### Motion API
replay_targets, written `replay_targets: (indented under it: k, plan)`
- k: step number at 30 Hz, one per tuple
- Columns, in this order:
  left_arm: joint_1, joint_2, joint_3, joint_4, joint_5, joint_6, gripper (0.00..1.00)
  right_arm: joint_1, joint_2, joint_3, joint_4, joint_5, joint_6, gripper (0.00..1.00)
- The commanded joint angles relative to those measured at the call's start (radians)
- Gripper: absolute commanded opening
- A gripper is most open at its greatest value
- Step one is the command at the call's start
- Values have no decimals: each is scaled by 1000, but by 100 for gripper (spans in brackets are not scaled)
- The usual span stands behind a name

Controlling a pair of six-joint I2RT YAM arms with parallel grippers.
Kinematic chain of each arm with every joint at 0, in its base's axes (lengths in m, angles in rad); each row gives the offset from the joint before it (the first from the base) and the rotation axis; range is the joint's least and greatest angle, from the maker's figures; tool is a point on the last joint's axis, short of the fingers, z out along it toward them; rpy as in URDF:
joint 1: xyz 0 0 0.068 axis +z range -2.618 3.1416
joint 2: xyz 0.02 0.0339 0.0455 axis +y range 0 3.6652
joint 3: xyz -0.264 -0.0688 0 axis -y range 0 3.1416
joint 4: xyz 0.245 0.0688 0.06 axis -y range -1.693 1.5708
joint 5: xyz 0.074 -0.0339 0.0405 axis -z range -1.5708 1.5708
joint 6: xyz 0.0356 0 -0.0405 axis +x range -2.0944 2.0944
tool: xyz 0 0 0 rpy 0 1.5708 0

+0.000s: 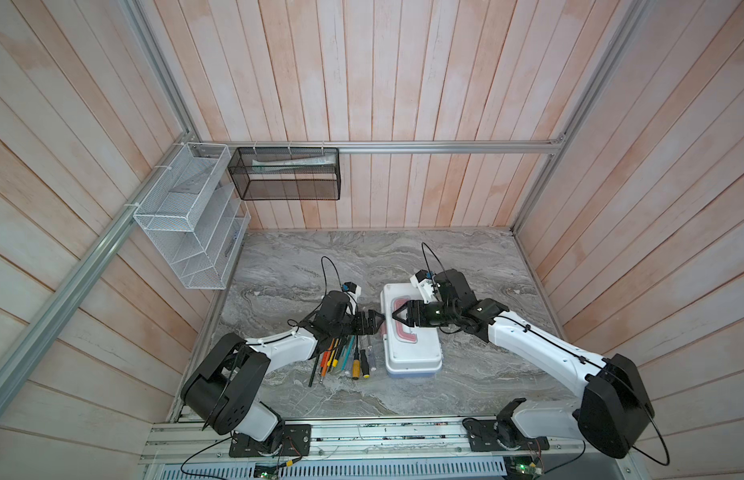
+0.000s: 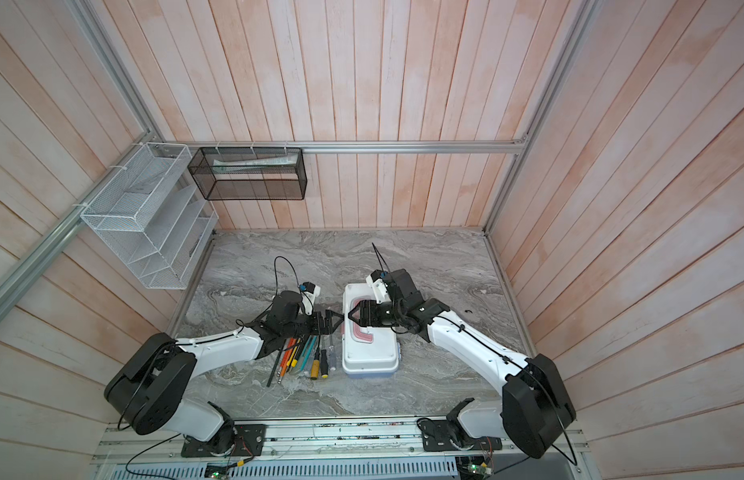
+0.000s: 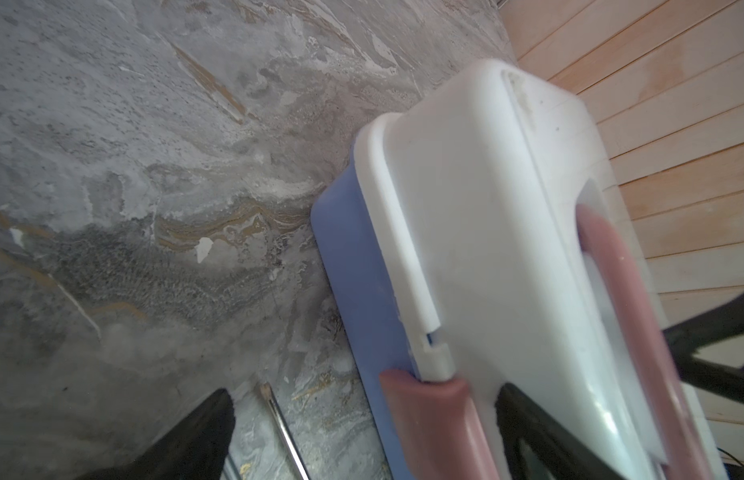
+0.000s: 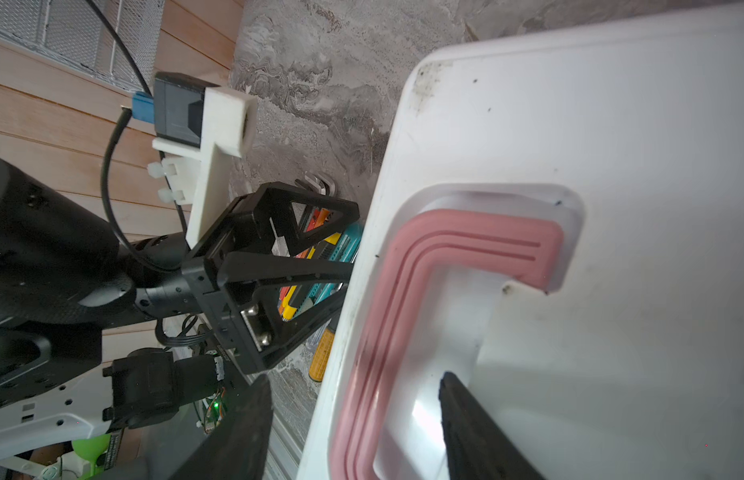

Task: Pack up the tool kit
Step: 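Close the right gripper on the pink handle of the white tool box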

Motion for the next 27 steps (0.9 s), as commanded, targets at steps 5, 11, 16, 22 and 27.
replay_targets:
  k: [5,11,16,22,27]
  plan:
    - [-15,-4,-10,34,10,2,100,33,63,40,-53,92,-2,64]
    - [-17,-9,-16,47,12,3,100,40,102,58,-53,90,-3,65]
    - [-19,1,-15,65,19,3,100,33,116,16,48,-42,-5,65]
    - [-19,8,-6,57,15,10,100,-3,102,-53,224,-211,46,62]
    - [-19,-10,-10,34,-20,13,100,-72,24,-138,435,-372,144,52]
